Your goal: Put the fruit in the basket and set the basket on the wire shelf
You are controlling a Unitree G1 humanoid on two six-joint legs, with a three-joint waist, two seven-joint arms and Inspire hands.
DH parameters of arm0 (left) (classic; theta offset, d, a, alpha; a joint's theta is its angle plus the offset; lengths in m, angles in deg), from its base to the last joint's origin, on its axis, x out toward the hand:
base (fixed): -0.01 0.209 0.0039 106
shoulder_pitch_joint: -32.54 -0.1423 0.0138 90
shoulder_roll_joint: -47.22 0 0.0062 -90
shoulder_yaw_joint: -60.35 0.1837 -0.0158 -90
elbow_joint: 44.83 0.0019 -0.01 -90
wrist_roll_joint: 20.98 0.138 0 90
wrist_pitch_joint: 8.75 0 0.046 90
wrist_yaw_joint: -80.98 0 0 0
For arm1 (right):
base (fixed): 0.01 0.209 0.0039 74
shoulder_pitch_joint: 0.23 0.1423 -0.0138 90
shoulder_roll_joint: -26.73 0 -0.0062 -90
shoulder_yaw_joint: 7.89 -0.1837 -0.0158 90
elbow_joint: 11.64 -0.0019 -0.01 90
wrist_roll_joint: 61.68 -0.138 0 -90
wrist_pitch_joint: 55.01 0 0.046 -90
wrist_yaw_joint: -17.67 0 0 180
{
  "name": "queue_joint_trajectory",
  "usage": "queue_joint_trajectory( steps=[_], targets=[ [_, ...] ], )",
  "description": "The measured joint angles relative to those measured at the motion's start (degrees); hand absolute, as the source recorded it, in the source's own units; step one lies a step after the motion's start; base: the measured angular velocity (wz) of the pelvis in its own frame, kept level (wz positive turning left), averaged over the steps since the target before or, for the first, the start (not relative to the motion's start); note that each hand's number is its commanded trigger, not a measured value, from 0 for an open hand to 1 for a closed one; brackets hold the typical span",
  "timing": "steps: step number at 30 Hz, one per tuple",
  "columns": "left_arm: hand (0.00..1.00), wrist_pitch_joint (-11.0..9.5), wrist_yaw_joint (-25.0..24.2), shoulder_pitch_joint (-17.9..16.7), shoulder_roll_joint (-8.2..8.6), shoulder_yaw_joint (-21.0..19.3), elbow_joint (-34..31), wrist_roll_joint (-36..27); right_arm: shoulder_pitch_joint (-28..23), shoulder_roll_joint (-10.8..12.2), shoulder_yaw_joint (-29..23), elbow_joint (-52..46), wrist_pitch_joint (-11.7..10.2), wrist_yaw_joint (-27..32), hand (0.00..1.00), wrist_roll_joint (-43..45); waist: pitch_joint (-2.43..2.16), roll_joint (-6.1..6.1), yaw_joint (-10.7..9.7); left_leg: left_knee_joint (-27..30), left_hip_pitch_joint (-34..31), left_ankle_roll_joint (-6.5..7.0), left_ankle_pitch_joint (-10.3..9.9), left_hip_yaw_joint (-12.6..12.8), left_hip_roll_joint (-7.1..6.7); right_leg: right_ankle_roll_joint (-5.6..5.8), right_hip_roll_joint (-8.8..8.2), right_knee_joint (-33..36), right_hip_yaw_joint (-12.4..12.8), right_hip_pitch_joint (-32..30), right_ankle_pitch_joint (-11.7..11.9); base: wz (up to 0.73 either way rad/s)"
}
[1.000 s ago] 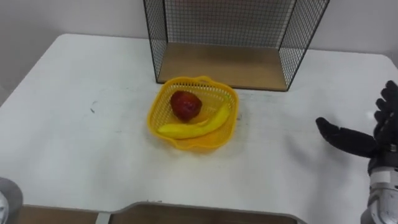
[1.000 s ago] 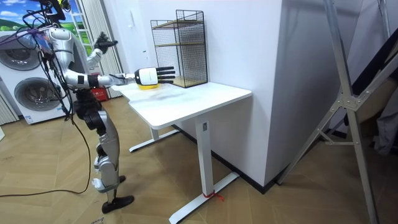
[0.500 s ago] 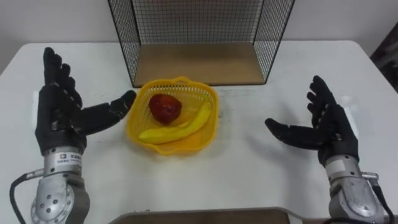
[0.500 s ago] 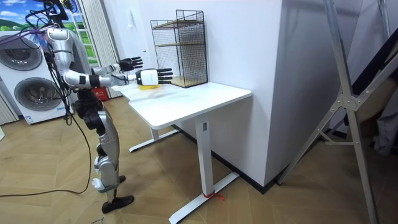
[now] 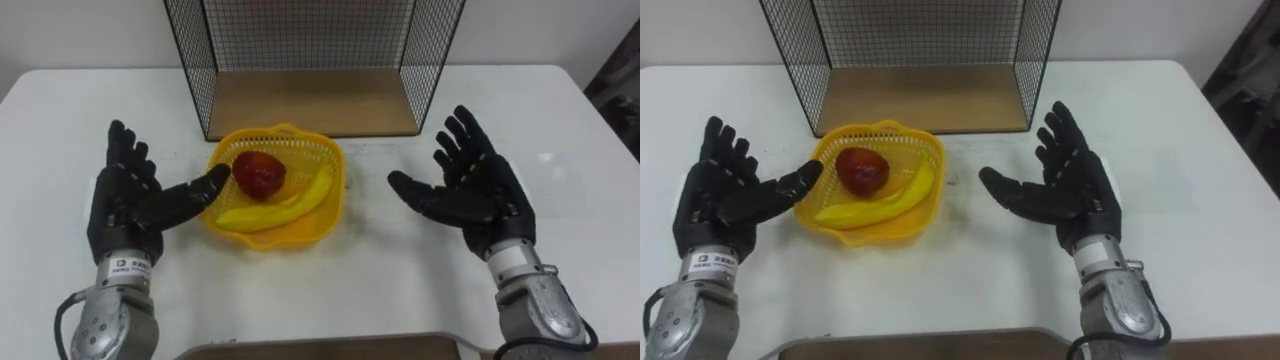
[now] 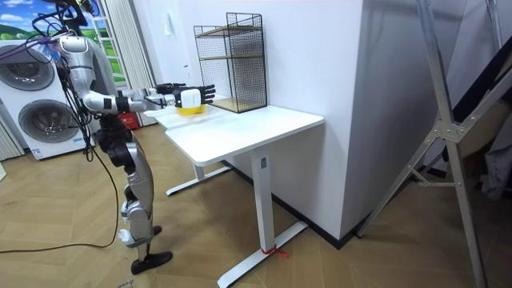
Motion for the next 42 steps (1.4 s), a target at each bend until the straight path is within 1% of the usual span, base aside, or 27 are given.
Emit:
queue_joint_trajectory(
  steps=[6, 9, 10, 11, 12, 14, 16, 18, 22, 25, 30, 34, 38, 42],
  targets=[
    [0.0, 0.25, -0.55, -0.01, 0.6, 0.68, 3.18, -0.03, 0.0, 0.22, 1.28, 0.0, 0.0, -1.66, 0.0, -3.5, -0.21, 0.34, 0.34, 0.03, 0.08, 0.0, 0.0, 0.46, 0.04, -0.09, 0.06, 0.06, 0.52, -0.16, 0.09, -0.04],
    [0.0, 0.27, -0.72, 0.0, 0.85, 0.71, 5.27, -0.04, -0.04, 0.24, 2.33, 0.54, 0.0, -2.88, 0.0, -4.75, -0.48, 0.78, 0.45, 0.05, 0.18, 0.0, 0.0, 0.55, 0.05, -0.08, 0.11, 0.07, 0.85, -0.16, 0.18, -0.03],
    [0.0, 0.37, -0.73, 0.0, 1.19, 0.71, 6.14, -0.03, -0.04, 0.24, 2.67, 0.86, 0.0, -3.2, 0.0, -4.75, -0.54, 0.89, 0.44, 0.06, 0.19, 0.0, 0.0, 0.55, 0.05, -0.08, 0.1, 0.08, 0.87, -0.15, 0.18, 0.0],
    [0.0, 0.51, -0.76, -0.01, 1.51, 0.75, 6.64, -0.04, -0.04, 0.25, 2.84, 1.39, 0.0, -3.49, 0.0, -4.75, -0.54, 0.89, 0.54, 0.05, 0.2, 0.0, 0.0, 0.55, 0.07, -0.1, 0.12, 0.09, 0.93, -0.16, 0.19, 0.0],
    [0.0, 0.61, -0.83, 0.0, 1.54, 0.82, 6.82, -0.04, -0.04, 0.25, 2.96, 1.72, 0.0, -3.5, 0.0, -4.75, -0.54, 0.88, 0.57, 0.05, 0.21, 0.0, 0.0, 0.56, 0.1, -0.12, 0.14, 0.09, 0.93, -0.16, 0.21, 0.0],
    [0.0, 1.52, -1.09, 0.0, 1.55, 0.9, 7.2, -0.09, -0.04, 0.28, 3.52, 3.16, 0.18, -3.53, 0.0, -4.74, -0.54, 0.88, 0.66, 0.09, 0.21, 0.0, 0.0, 0.55, 0.12, -0.14, 0.17, 0.16, 0.88, -0.17, 0.22, 0.0],
    [0.0, 1.78, -1.23, 0.0, 1.55, 1.11, 7.67, -0.09, -0.04, 0.29, 4.13, 4.22, 0.27, -3.54, 0.0, -4.74, -0.54, 0.87, 0.68, 0.11, 0.2, 0.0, 0.0, 0.55, 0.13, -0.14, 0.18, 0.22, 0.86, -0.2, 0.22, 0.0],
    [0.0, 2.29, -1.36, -0.01, 1.55, 1.6, 7.76, -0.05, -0.08, 0.31, 4.44, 4.44, 0.85, -3.53, 0.0, -4.63, -0.53, 0.86, 0.73, 0.1, 0.14, 0.0, 0.0, 0.55, 0.12, -0.14, 0.18, 0.26, 0.86, -0.29, 0.22, 0.0],
    [0.0, 2.33, -1.36, 0.01, 1.53, 2.73, 7.74, -0.12, -0.07, 0.33, 5.15, 4.44, 1.05, -3.53, 0.0, -4.68, -0.54, 0.86, 1.34, 0.13, 0.13, 0.0, 0.0, 0.53, 0.12, -0.14, 0.18, 0.35, 0.85, -0.3, 0.22, 0.0],
    [0.0, 2.32, -1.37, 0.1, 1.46, 3.57, 7.72, -0.15, -0.07, 0.3, 6.6, 4.44, 1.05, -3.55, 0.0, -4.72, -0.54, 0.86, 1.57, 0.14, 0.11, 0.0, 0.0, 0.52, 0.13, -0.14, 0.18, 0.33, 0.81, -0.28, 0.22, 0.0],
    [0.0, 2.32, -1.74, 0.36, 1.32, 4.53, 7.68, -1.0, 0.01, 0.34, 9.13, 4.43, 1.05, -4.45, 0.0, -4.71, -0.49, 0.96, 1.82, 0.2, -0.15, 0.0, 0.0, 0.52, 0.13, -0.14, 0.17, 0.35, 0.77, -0.48, 0.23, 0.0],
    [0.0, 2.32, -2.03, 0.39, 1.36, 5.09, 7.7, -1.02, 0.1, 0.27, 10.32, 4.44, 1.05, -4.86, 0.0, -4.71, -0.3, 1.26, 1.82, 0.19, -0.14, 0.0, 0.0, 0.48, 0.12, -0.13, 0.13, 0.36, 0.56, -0.43, 0.23, 0.0],
    [0.0, 2.32, -2.57, 0.39, 1.39, 5.22, 7.71, -1.06, 0.1, 0.23, 11.11, 4.51, 1.05, -5.46, 0.0, -4.71, 0.0, 1.7, 1.77, 0.18, -0.13, 0.0, 0.0, 0.43, 0.12, -0.13, 0.1, 0.36, 0.4, -0.39, 0.23, 0.0],
    [0.0, 2.32, -3.12, 0.38, 1.42, 5.23, 7.83, -1.05, 0.09, 0.22, 11.12, 5.14, 1.05, -5.93, 0.0, -4.71, 0.06, 1.79, 1.78, 0.18, -0.15, 0.0, 0.0, 0.39, 0.12, -0.13, 0.1, 0.35, 0.34, -0.38, 0.23, 0.0]
  ],
)
